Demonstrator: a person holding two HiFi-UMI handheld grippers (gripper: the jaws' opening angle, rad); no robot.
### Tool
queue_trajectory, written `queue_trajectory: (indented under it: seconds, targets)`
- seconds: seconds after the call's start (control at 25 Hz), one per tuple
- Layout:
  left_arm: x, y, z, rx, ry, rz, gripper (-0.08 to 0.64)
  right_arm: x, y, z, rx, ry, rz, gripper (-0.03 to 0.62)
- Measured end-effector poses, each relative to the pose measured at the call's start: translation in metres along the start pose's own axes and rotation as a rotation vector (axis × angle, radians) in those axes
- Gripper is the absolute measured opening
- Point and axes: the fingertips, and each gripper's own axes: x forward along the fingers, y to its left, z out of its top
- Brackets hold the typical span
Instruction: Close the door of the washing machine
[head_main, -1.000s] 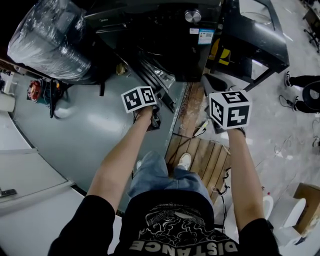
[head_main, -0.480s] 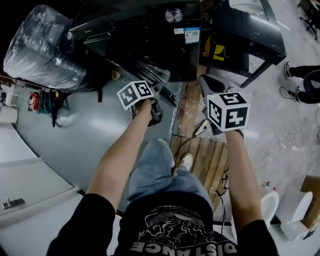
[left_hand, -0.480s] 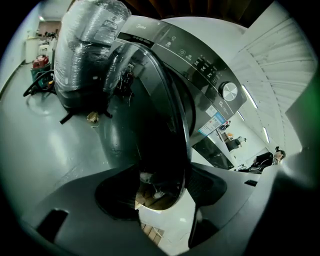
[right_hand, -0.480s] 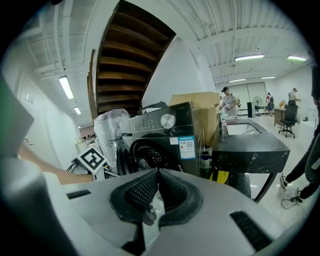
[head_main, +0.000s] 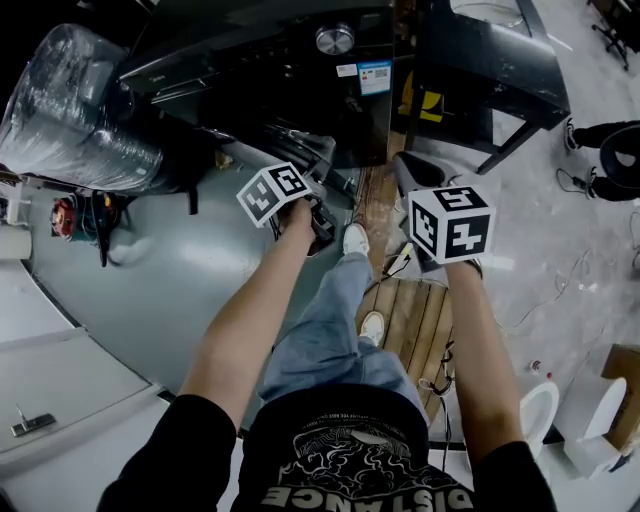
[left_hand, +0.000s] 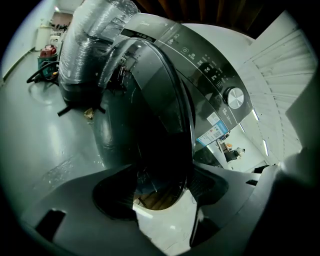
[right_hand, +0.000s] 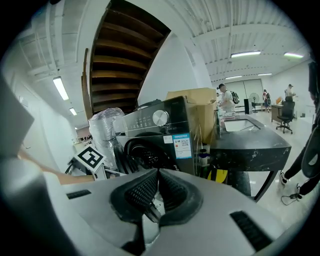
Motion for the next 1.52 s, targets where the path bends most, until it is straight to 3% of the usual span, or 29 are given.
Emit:
queue_trajectory:
  seconds: [0.6, 0.8, 1.52]
  targets:
    - [0.036, -0.029, 0.019, -0.088, -0.014, -0.021, 0.324, 0.039, -0.029, 0.013, 0.037, 0.011, -0.007, 0.023]
    - [0.054, -0.037, 0.026, -0.102, -0.003, -0.053, 0.342, 0.05, -0.036, 0.017, 0.046, 0.016, -0.006, 0.023]
    - [0.092, -0.063, 0.057, -0.115, -0.006, -0.056, 0.376, 0.088, -0.063, 0.037, 0.072, 0.009, -0.027, 0.023]
